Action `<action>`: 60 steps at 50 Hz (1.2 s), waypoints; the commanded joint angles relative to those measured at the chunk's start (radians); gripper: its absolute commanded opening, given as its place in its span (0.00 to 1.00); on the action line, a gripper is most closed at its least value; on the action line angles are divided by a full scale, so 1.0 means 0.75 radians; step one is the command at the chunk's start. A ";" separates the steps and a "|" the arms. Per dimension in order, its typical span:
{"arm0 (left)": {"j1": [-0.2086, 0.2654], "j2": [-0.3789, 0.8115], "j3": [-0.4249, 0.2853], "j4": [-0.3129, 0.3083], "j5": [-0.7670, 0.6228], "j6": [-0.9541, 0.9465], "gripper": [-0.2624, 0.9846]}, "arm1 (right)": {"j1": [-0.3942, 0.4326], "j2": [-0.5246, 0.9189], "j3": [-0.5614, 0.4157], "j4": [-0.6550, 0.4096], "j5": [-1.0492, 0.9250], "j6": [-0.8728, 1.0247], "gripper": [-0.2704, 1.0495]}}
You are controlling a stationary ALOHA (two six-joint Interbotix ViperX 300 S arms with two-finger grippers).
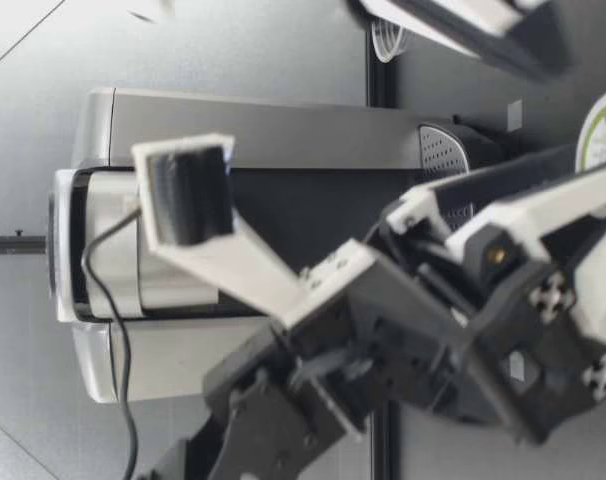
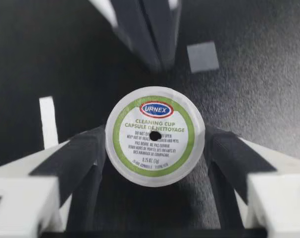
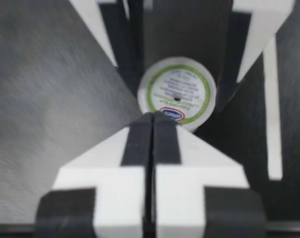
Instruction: Place the coffee capsule inside the capsule container, then place the cup onto the center of the cup tray, then push the 'Hot Water' and 'Travel Mug' buttons.
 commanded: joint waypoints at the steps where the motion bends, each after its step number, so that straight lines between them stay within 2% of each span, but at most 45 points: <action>1: 0.004 -0.086 0.016 -0.012 -0.010 -0.006 0.57 | -0.012 -0.115 0.002 0.000 -0.020 0.002 0.24; 11: 0.004 -0.192 0.121 -0.014 -0.018 -0.043 0.57 | -0.178 -0.280 0.047 0.065 -0.174 0.035 0.24; 27: 0.002 -0.352 0.295 -0.014 -0.149 -0.117 0.57 | -0.430 -0.284 0.035 0.086 -0.448 0.070 0.24; 37: 0.002 -0.401 0.337 -0.014 -0.190 -0.121 0.57 | -0.481 -0.229 -0.047 0.086 -0.483 0.059 0.24; 60: 0.004 -0.403 0.337 -0.014 -0.194 -0.117 0.57 | -0.534 -0.129 -0.178 0.084 -0.493 0.057 0.24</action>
